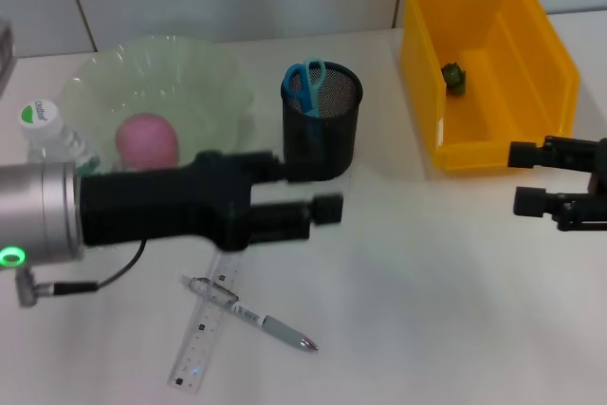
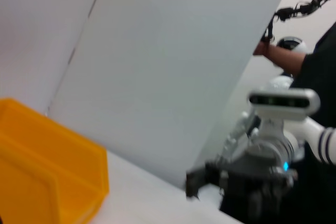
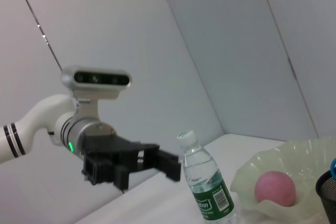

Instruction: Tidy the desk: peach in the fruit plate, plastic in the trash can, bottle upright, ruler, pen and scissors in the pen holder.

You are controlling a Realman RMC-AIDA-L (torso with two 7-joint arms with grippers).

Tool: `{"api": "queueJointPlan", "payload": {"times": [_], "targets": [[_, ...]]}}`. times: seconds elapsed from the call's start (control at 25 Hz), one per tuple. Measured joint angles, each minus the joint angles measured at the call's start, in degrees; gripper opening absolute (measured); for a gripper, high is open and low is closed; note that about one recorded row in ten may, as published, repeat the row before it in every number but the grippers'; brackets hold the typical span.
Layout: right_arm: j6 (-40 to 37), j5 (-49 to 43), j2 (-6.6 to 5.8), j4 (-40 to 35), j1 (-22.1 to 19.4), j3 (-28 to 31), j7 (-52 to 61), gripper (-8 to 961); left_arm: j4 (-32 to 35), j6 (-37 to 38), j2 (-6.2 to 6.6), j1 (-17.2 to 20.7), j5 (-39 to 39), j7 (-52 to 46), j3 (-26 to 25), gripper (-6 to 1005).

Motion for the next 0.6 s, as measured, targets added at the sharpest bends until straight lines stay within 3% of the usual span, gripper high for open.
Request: {"api": "queueJointPlan", "payload": {"times": [0.6], "targets": [[-0.14,-3.63,-0.59,0.25,-0.82,0.67,4.5,804,0.69,1.64,-0.15,0.11,17.11,-2.02,-1.88,690]]}}
